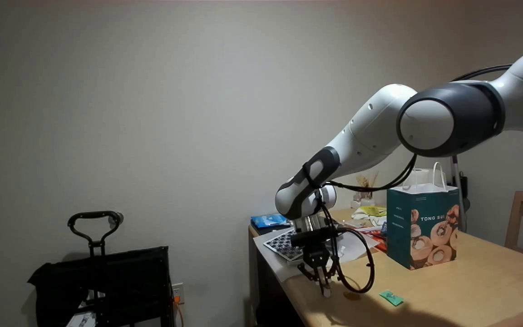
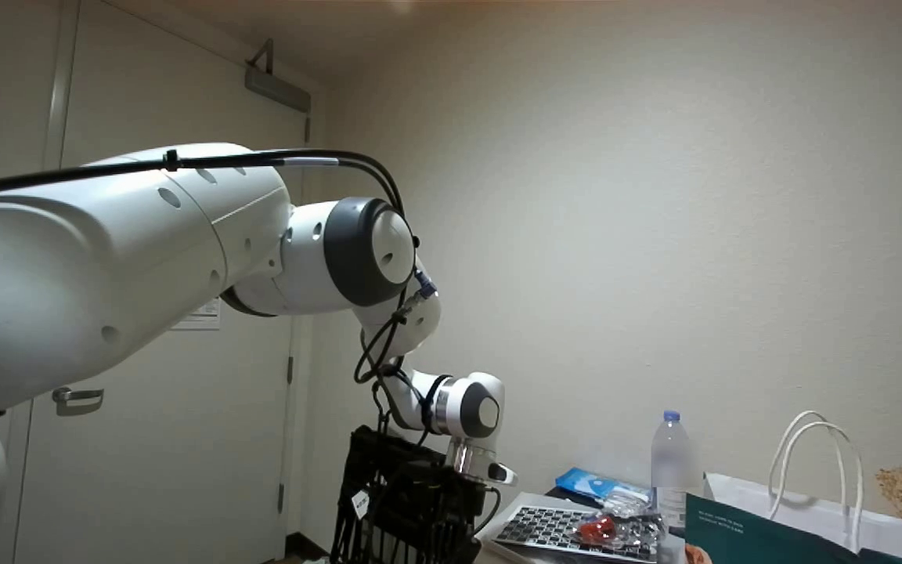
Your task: Pick up the paper from the table and throw it on the floor
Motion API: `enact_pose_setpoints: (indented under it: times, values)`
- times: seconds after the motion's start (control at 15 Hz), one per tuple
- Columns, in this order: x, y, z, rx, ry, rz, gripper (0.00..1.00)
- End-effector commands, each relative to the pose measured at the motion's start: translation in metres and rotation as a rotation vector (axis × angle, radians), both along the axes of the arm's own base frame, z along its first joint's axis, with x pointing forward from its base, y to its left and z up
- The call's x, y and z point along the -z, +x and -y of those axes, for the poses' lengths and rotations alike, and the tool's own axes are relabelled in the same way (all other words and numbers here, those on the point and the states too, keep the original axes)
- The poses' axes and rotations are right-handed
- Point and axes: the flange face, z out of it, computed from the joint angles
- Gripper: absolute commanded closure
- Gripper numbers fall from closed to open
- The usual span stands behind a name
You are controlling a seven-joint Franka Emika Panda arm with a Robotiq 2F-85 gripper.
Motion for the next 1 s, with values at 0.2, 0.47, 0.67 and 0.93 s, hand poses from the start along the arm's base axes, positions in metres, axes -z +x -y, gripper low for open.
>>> enact_pose_setpoints:
  times: [0.2,0.47,0.67,0.93]
  values:
    - [-0.011,0.005,-0.02,-0.01,-0.014,0.011,0.97]
    - [-0.016,0.008,-0.039,-0.053,-0.033,0.015,0.96]
    - [-0.02,0.008,-0.05,-0.068,-0.052,0.021,0.97]
    - [-0.02,0.003,-0.047,-0.033,-0.094,0.01,0.96]
